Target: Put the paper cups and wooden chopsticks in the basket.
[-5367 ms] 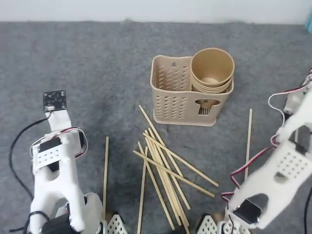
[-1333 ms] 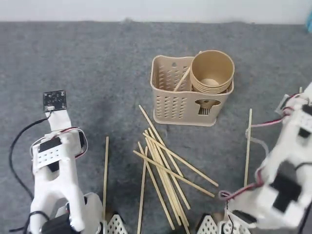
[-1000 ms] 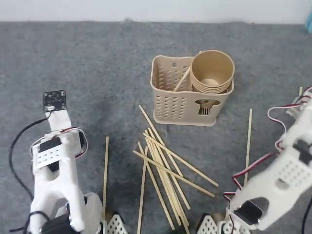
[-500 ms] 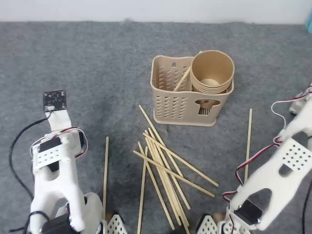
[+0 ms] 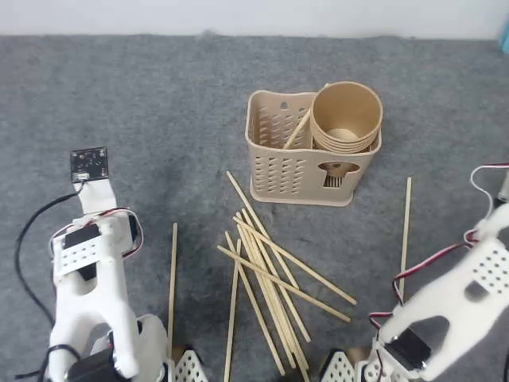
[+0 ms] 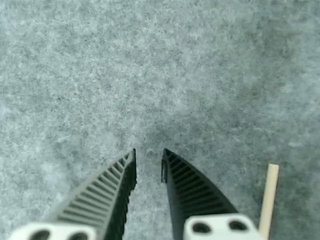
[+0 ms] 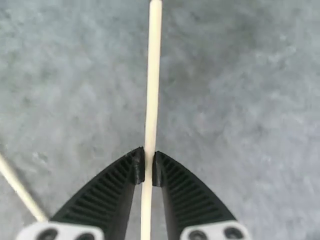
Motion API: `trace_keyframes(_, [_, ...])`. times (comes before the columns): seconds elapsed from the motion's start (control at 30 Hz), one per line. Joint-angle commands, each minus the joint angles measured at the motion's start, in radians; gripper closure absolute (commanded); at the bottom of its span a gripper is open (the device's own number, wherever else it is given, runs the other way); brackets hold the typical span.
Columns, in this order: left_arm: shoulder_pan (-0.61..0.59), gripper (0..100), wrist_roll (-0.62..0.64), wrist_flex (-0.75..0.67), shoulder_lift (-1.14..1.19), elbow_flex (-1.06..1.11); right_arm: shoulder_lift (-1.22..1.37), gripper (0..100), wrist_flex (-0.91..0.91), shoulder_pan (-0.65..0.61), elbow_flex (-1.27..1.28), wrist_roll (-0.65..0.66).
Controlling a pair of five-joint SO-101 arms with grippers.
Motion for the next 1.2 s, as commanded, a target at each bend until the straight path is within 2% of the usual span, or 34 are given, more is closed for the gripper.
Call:
trace_keyframes(0.0, [0.008,92,-0.006,-0.020,-0.003,-0.033,-0.283,99.1,0.047,-0.005,0.183,0.029])
trace_keyframes(0.2, [0.008,92,-0.006,-0.020,-0.003,-0.033,-0.730,99.1,0.030,-0.102,0.543,0.021])
trace_keyframes(0.33, [0.006,92,-0.006,-0.020,-0.003,-0.031,-0.966,99.1,0.028,-0.200,0.686,0.003])
trace_keyframes(0.6, [0.003,92,-0.006,-0.020,-0.003,-0.031,-1.274,99.1,-0.163,-0.377,0.845,-0.199])
trace_keyframes(0.77, [0.003,92,-0.006,-0.020,-0.003,-0.031,-1.426,99.1,-0.265,-0.564,0.924,-0.327])
trace_keyframes(0.97, [0.003,92,-0.006,-0.020,-0.003,-0.031,-1.531,99.1,-0.515,-0.789,1.008,-0.509])
trace_keyframes(1.17, [0.002,92,-0.006,-0.020,-0.003,-0.031,-1.601,99.1,-0.911,-0.931,1.203,-0.618])
